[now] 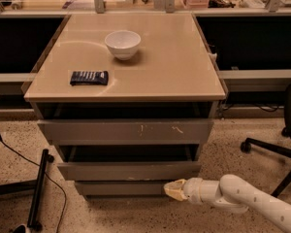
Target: Close middle drawer
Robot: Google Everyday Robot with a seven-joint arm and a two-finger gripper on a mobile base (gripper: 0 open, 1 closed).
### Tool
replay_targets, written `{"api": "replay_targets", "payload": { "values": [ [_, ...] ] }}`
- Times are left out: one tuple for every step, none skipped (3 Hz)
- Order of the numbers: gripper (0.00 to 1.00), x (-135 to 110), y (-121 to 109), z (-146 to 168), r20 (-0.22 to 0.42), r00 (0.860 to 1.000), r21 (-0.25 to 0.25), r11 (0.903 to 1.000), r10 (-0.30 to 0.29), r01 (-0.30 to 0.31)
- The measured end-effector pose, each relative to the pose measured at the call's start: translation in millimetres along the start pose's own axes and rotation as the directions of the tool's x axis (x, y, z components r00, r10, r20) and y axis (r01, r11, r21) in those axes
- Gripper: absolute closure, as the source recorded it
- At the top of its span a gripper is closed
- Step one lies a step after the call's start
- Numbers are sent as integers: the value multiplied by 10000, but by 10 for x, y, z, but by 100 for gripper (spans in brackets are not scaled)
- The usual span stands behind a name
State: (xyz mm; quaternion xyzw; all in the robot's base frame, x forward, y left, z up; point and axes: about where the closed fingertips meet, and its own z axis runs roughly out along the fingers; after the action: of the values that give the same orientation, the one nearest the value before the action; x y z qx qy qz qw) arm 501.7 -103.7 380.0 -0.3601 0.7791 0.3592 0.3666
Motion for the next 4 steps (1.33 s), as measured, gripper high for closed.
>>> {"api": "replay_targets", "payload": {
  "values": [
    [100,-396,-249,130,45,9964,335,9958,-850,848],
    [100,-561,-425,221,51,9933,555,9918,-1152,1147],
    [100,-551,-485,251,105,9937,642,9918,-1116,1107],
    [100,-551,-486,251,106,9937,645,9918,-1113,1104]
  ]
}}
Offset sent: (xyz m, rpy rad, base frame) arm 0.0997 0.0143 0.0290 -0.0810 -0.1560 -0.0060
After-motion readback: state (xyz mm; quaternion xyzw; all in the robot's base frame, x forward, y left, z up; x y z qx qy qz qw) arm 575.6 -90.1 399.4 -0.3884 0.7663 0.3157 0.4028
